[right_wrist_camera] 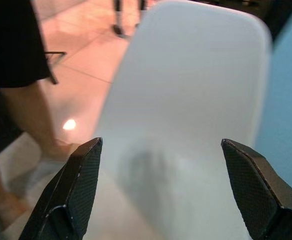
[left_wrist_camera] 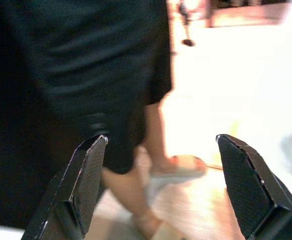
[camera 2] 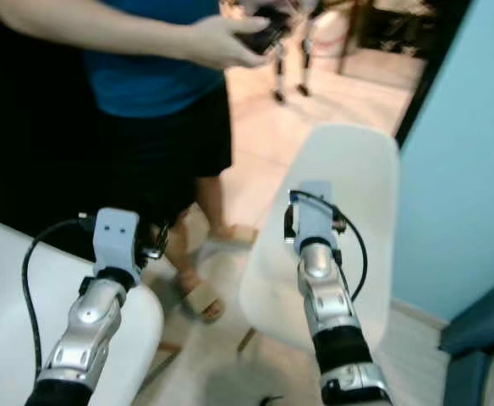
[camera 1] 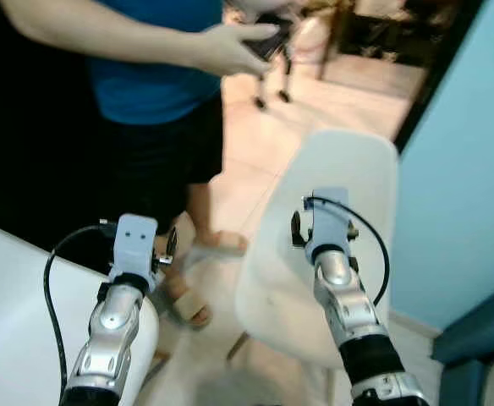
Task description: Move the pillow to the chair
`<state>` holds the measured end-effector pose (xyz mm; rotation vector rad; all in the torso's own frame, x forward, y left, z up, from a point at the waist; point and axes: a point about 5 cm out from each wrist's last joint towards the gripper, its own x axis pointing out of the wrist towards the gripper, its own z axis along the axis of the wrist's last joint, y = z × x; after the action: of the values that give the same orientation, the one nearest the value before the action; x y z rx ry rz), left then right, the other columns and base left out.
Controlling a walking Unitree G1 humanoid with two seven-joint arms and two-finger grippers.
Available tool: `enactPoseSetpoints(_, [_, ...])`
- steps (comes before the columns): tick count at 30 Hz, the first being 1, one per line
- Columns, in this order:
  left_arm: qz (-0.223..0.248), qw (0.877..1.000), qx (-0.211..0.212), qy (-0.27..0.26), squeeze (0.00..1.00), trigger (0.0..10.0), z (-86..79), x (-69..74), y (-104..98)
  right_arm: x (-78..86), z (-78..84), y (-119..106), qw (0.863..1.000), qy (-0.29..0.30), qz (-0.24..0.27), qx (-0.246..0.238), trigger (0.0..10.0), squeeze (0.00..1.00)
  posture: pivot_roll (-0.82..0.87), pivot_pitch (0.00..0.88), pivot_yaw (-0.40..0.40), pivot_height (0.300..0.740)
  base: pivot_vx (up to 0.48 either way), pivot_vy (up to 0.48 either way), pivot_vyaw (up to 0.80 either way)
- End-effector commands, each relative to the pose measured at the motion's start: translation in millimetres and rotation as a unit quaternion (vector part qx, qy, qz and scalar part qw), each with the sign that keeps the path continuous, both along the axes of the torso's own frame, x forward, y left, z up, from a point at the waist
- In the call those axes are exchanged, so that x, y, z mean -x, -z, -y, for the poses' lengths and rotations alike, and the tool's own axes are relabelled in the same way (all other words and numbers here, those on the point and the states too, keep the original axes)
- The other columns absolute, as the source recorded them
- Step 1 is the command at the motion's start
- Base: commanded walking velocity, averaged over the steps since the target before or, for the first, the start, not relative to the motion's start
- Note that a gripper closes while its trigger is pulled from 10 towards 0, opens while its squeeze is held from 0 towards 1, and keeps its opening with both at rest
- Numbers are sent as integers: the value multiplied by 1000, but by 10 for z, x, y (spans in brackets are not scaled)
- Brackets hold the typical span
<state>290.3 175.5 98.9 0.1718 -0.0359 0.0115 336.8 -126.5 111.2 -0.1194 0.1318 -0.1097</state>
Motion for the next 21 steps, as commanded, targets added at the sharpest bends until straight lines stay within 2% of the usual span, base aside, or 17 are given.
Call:
enactPoseSetpoints(1, [-11, 1000, -5, 1, 0, 10000, 1, 16, 65, 23, -17, 64, 1000, -4, -10, 6, 10000, 0, 68, 76, 26, 731, 0, 0, -800])
enactPoseSetpoints(7, [6, 1000, 1, -22, 0, 10000, -77, -8, -7, -13, -62, 64, 1000, -17, -14, 4, 10000, 0, 71, 88, 32, 731, 0, 0, -800])
enactPoseSetpoints(14, [32, 999, -7, 5, 0, 10000, 21, -17, -113, 12, -13, 77, 1000, -13, -15, 9, 10000, 0, 62, 100, 43, 731, 0, 0, -800])
enactPoseSetpoints(21, [41, 999, -14, 8, 0, 10000, 34, -35, -162, 25, -27, 101, 1000, -11, -18, 6, 10000, 0, 85, 116, 32, 731, 0, 0, -800])
